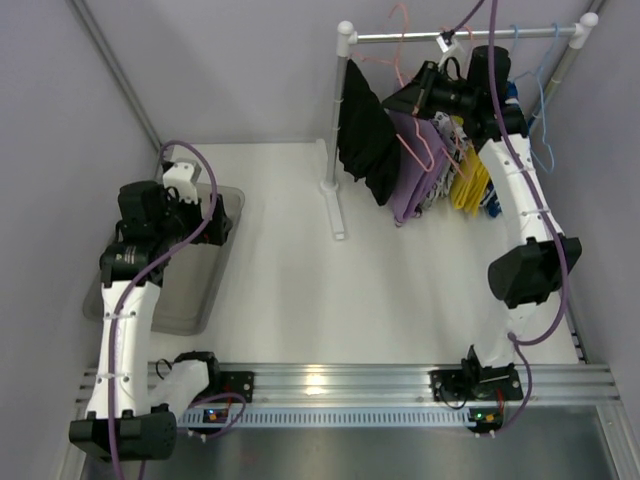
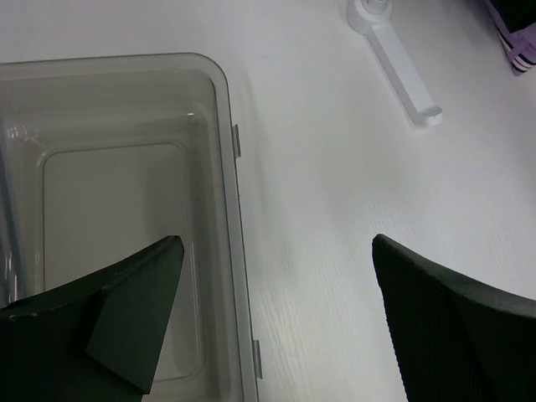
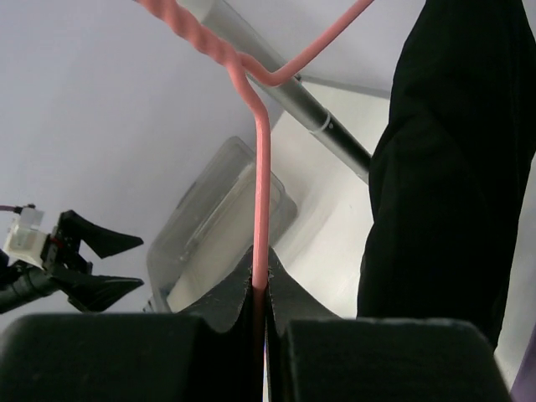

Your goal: Remove the trousers from the hanger

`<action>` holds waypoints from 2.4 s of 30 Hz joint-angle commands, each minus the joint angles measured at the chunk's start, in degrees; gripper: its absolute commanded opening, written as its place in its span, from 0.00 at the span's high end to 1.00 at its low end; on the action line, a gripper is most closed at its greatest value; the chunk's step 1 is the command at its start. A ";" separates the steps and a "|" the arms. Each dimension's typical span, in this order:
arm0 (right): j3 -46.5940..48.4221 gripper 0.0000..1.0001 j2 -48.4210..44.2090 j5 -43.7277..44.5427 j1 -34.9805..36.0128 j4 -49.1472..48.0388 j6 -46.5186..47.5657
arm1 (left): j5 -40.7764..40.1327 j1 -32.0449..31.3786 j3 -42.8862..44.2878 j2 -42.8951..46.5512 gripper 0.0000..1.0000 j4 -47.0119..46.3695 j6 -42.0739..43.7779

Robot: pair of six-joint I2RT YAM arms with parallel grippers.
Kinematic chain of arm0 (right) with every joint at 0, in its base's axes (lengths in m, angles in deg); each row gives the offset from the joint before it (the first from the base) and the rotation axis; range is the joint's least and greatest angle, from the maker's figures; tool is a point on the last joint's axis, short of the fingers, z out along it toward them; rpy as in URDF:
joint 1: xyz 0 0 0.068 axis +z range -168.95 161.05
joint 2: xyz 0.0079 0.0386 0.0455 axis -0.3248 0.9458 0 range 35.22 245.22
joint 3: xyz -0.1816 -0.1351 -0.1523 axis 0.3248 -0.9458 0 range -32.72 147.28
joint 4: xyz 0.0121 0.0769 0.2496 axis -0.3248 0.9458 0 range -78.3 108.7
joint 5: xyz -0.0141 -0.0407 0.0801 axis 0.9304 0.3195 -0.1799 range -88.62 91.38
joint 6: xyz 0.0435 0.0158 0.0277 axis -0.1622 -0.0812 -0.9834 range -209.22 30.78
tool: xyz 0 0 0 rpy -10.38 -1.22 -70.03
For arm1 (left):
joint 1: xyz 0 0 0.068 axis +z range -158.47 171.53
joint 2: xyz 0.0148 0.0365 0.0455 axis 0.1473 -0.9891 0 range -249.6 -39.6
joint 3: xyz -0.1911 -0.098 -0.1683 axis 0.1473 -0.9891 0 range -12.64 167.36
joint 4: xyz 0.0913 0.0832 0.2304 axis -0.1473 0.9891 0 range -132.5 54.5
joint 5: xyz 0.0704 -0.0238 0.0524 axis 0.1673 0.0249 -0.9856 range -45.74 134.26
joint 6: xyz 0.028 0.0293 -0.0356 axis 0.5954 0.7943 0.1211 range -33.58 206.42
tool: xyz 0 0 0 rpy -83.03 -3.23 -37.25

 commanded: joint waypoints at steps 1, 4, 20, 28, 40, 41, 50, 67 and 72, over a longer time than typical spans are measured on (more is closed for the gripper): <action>0.74 1.00 -6.74 -2.79 -2.46 -15.41 -6.30 | 1.80 -0.13 1.14 0.14 0.01 -5.49 -0.09; -0.14 1.00 -7.88 -3.49 -4.04 -16.39 -8.68 | 2.23 -0.22 2.37 -0.65 0.01 -5.84 -0.18; -26.05 1.00 -30.46 -4.90 -5.36 -15.16 -9.20 | 13.84 -1.62 4.22 -1.10 0.01 -17.79 5.96; -34.59 1.00 -39.07 -1.04 -3.96 -19.46 -17.90 | 3.24 -13.82 -0.61 0.39 0.01 -24.64 8.34; -41.54 1.00 -43.13 8.55 5.27 -21.75 -25.37 | -28.08 -49.95 -3.96 -4.08 0.01 -39.32 9.31; -41.89 1.00 -43.04 8.46 5.44 -22.28 -26.34 | -28.08 -51.44 -4.04 -4.43 0.01 -40.72 9.14; -41.28 1.00 -41.90 8.19 8.78 -24.83 -30.48 | -25.36 -60.95 -13.54 -7.50 0.01 -61.03 11.77; -40.57 1.00 -42.42 8.11 14.67 -25.62 -27.84 | -28.70 -60.95 -5.98 -19.29 0.01 -74.92 12.65; -40.75 1.00 -42.69 7.93 15.29 -25.97 -27.93 | -28.96 -61.04 -3.78 -20.08 0.03 -74.84 12.29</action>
